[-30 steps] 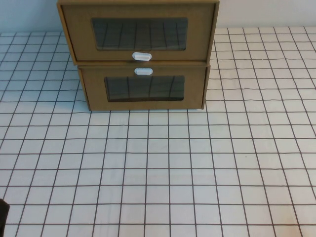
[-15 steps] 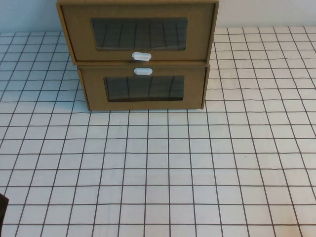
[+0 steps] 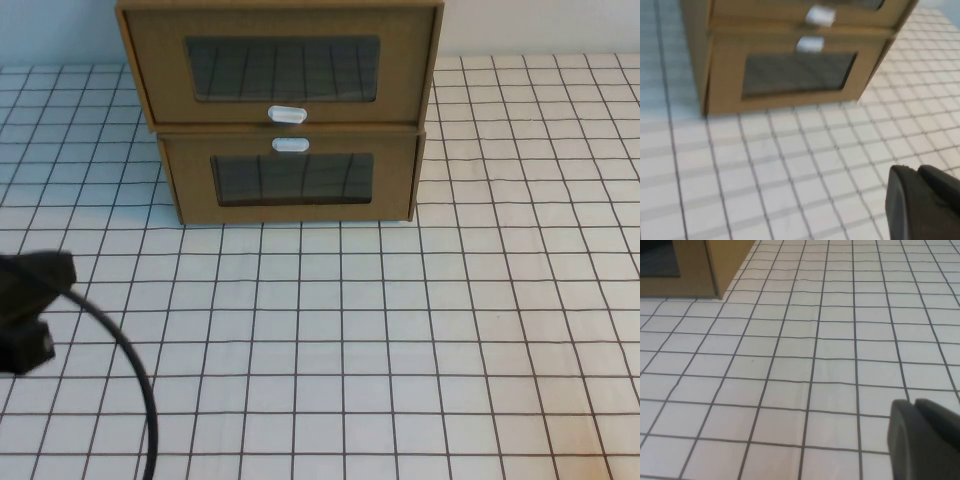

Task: Open the shoe box
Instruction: 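Pull the top drawer of the cardboard box fully open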

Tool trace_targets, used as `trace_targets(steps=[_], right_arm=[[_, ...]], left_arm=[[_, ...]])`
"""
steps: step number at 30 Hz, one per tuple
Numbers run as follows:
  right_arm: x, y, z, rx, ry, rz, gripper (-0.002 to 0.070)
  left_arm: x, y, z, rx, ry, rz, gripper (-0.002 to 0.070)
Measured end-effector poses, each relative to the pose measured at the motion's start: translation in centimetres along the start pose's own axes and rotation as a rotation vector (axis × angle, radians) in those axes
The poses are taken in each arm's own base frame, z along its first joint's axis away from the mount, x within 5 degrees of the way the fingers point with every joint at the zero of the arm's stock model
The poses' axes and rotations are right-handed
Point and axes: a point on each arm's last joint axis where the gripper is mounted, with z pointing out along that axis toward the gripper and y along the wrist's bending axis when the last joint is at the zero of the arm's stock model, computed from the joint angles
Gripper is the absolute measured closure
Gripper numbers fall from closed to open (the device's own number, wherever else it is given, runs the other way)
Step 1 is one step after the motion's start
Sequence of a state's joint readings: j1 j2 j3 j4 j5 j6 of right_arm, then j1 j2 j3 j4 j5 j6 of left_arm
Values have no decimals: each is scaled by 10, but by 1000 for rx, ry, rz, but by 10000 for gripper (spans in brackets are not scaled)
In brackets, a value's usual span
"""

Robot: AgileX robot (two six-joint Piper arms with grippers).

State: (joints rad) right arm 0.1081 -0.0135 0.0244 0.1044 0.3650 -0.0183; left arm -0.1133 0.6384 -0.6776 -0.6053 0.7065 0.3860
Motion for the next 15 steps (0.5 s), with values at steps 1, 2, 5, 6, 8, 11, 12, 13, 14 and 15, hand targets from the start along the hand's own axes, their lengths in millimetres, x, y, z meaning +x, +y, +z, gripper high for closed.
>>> trace_targets(steps=[1, 2, 5, 6, 8, 11, 12, 13, 14, 15], right_arm=[[0, 0, 0, 0, 0, 0, 692], [0, 0, 0, 0, 0, 0, 692], [0, 0, 0, 0, 0, 0, 692], [0, 0, 0, 0, 0, 0, 692], [0, 0, 0, 0, 0, 0, 692], [0, 0, 0, 0, 0, 0, 692], [0, 0, 0, 0, 0, 0, 692], [0, 0, 0, 0, 0, 0, 692], [0, 0, 0, 0, 0, 0, 692], [0, 0, 0, 0, 0, 0, 692]], left_arm=[[-14, -2, 3, 16, -6, 28, 677], [-28, -3, 6, 29, -15, 56, 677], [-69, -5, 16, 57, -54, 133, 677], [-81, -5, 20, 59, -62, 152, 677], [-110, -4, 31, 64, -83, 191, 677], [-150, 0, 54, 73, -93, 226, 677], [-164, 0, 58, 80, -108, 243, 677], [-178, 1, 66, 91, -108, 252, 677], [-191, 2, 74, 104, -106, 263, 677], [-200, 2, 82, 119, -97, 271, 677]])
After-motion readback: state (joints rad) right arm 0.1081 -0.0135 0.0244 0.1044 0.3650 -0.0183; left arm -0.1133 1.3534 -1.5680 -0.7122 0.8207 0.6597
